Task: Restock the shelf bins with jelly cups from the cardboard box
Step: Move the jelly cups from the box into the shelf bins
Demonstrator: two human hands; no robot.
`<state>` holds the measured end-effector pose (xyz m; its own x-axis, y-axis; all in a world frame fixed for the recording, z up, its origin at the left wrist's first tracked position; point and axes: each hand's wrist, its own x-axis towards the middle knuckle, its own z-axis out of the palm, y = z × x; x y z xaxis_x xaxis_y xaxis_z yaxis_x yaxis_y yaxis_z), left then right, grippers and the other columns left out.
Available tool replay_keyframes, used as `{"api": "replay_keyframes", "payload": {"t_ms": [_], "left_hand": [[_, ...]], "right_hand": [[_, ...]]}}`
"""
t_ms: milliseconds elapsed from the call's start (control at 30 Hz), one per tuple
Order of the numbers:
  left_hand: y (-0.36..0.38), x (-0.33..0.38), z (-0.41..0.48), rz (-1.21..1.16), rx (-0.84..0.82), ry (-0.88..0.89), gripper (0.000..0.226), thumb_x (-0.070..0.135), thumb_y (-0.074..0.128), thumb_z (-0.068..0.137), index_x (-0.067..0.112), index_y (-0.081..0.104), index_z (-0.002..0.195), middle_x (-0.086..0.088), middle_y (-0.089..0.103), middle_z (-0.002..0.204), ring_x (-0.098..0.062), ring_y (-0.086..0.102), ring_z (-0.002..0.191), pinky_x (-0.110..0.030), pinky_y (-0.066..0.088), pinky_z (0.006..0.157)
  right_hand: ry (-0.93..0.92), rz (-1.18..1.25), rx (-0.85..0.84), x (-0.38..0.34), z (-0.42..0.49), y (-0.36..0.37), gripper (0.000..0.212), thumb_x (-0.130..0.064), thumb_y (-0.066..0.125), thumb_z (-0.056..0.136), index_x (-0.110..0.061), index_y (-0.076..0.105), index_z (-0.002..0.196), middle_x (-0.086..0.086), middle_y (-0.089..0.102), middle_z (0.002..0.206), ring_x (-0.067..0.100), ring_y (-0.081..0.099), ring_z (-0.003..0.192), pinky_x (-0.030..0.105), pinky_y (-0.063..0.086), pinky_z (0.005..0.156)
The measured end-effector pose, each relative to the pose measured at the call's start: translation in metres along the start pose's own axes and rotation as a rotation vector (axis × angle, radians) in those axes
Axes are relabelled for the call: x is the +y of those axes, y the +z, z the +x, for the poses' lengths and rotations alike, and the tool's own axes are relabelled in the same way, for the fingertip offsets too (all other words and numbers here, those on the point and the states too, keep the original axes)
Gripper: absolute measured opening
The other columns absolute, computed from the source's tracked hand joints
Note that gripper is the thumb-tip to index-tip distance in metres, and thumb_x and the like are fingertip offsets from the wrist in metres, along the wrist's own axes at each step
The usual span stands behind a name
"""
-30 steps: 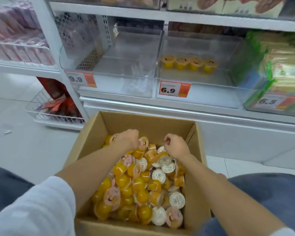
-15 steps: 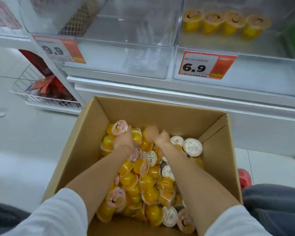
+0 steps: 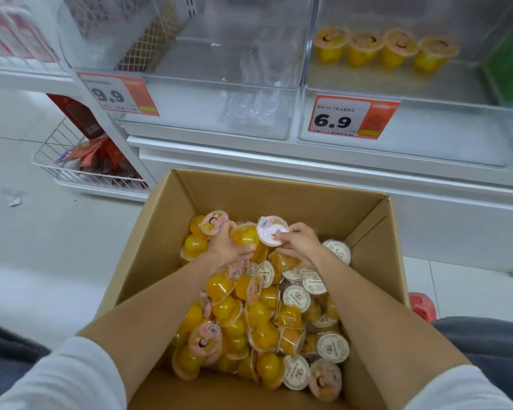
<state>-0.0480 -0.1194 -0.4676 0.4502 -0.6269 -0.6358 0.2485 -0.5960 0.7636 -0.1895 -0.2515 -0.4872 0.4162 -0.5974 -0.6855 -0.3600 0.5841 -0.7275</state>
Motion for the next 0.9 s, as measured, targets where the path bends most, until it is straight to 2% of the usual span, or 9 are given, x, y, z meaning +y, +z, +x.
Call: {"api": "replay_keyframes", "payload": {"t_ms": [67, 133, 233, 333, 467, 567, 700, 767, 900], "left_hand": [[0.003, 0.017, -0.014, -0.114, -0.101, -0.007, 0.050, -0.012, 0.068, 0.080, 0.018, 0.039, 0.108, -0.025, 0.057, 0.111, -0.032, 0.066, 0.094, -0.033, 0.061, 0.070], [0.008, 0.040, -0.028, -0.195, -0.169, -0.011, 0.047, -0.015, 0.065, 0.080, 0.016, 0.044, 0.109, -0.021, 0.053, 0.118, -0.033, 0.065, 0.101, -0.031, 0.060, 0.072], [0.022, 0.078, -0.053, -0.364, -0.226, -0.070, 0.027, 0.003, 0.064, 0.088, 0.013, 0.048, 0.107, -0.021, 0.044, 0.128, -0.038, 0.061, 0.107, -0.040, 0.058, 0.082], [0.046, 0.120, -0.084, -0.343, -0.293, -0.002, 0.017, 0.012, 0.062, 0.092, 0.011, 0.049, 0.104, -0.021, 0.054, 0.125, -0.035, 0.061, 0.109, -0.041, 0.057, 0.085], [0.072, 0.177, -0.116, -0.271, -0.296, 0.198, 0.023, -0.001, 0.065, 0.088, 0.011, 0.055, 0.104, -0.014, 0.059, 0.126, -0.028, 0.062, 0.113, -0.036, 0.060, 0.077], [0.075, 0.224, -0.137, -0.223, -0.414, 0.274, 0.032, -0.004, 0.064, 0.087, 0.009, 0.056, 0.115, -0.014, 0.063, 0.124, -0.030, 0.064, 0.112, -0.041, 0.057, 0.088], [0.080, 0.285, -0.151, -0.095, -0.442, 0.416, 0.043, -0.008, 0.062, 0.087, 0.003, 0.055, 0.129, -0.013, 0.064, 0.123, -0.030, 0.067, 0.107, -0.043, 0.057, 0.087], [0.090, 0.311, -0.151, -0.074, -0.394, 0.462, 0.041, -0.010, 0.061, 0.087, 0.003, 0.058, 0.126, -0.013, 0.064, 0.123, -0.029, 0.068, 0.104, -0.040, 0.059, 0.080], [0.114, 0.347, -0.121, 0.009, -0.247, 0.496, 0.029, -0.017, 0.059, 0.085, 0.007, 0.065, 0.100, -0.014, 0.066, 0.115, -0.026, 0.069, 0.093, -0.033, 0.061, 0.064]], "right_hand": [[0.025, 0.060, -0.134, -0.017, -0.020, -0.014, 0.034, 0.000, 0.068, 0.085, -0.009, 0.053, 0.115, 0.019, 0.065, 0.115, 0.027, 0.070, 0.096, 0.037, 0.060, 0.079], [0.022, 0.052, -0.229, -0.035, -0.044, -0.029, 0.040, 0.001, 0.064, 0.088, -0.009, 0.055, 0.126, 0.017, 0.067, 0.114, 0.024, 0.071, 0.097, 0.033, 0.059, 0.079], [-0.014, 0.026, -0.264, -0.064, -0.082, -0.051, 0.029, -0.001, 0.061, 0.090, -0.004, 0.060, 0.119, 0.011, 0.073, 0.091, 0.015, 0.072, 0.082, 0.032, 0.057, 0.080], [-0.112, 0.033, -0.216, -0.099, -0.119, -0.076, 0.022, -0.005, 0.059, 0.092, -0.001, 0.060, 0.114, 0.005, 0.062, 0.061, 0.011, 0.060, 0.057, 0.029, 0.053, 0.069], [-0.249, -0.039, -0.081, -0.149, -0.166, -0.098, 0.010, -0.013, 0.061, 0.090, -0.010, 0.061, 0.100, 0.007, 0.062, 0.079, 0.014, 0.056, 0.064, 0.023, 0.046, 0.056], [-0.352, -0.078, 0.037, -0.190, -0.197, -0.110, 0.011, -0.020, 0.062, 0.089, -0.012, 0.064, 0.096, 0.000, 0.063, 0.065, 0.015, 0.053, 0.058, 0.023, 0.043, 0.053], [-0.494, -0.011, 0.115, -0.240, -0.217, -0.128, 0.014, -0.022, 0.065, 0.088, -0.011, 0.063, 0.097, 0.005, 0.065, 0.074, 0.016, 0.051, 0.055, 0.022, 0.045, 0.048], [-0.546, 0.024, 0.173, -0.262, -0.214, -0.135, 0.017, -0.019, 0.068, 0.087, -0.008, 0.062, 0.099, 0.007, 0.065, 0.078, 0.016, 0.053, 0.054, 0.022, 0.046, 0.048], [-0.552, 0.023, 0.248, -0.297, -0.181, -0.145, 0.013, -0.012, 0.069, 0.087, -0.004, 0.061, 0.094, 0.014, 0.065, 0.088, 0.020, 0.059, 0.063, 0.026, 0.048, 0.056]]}}
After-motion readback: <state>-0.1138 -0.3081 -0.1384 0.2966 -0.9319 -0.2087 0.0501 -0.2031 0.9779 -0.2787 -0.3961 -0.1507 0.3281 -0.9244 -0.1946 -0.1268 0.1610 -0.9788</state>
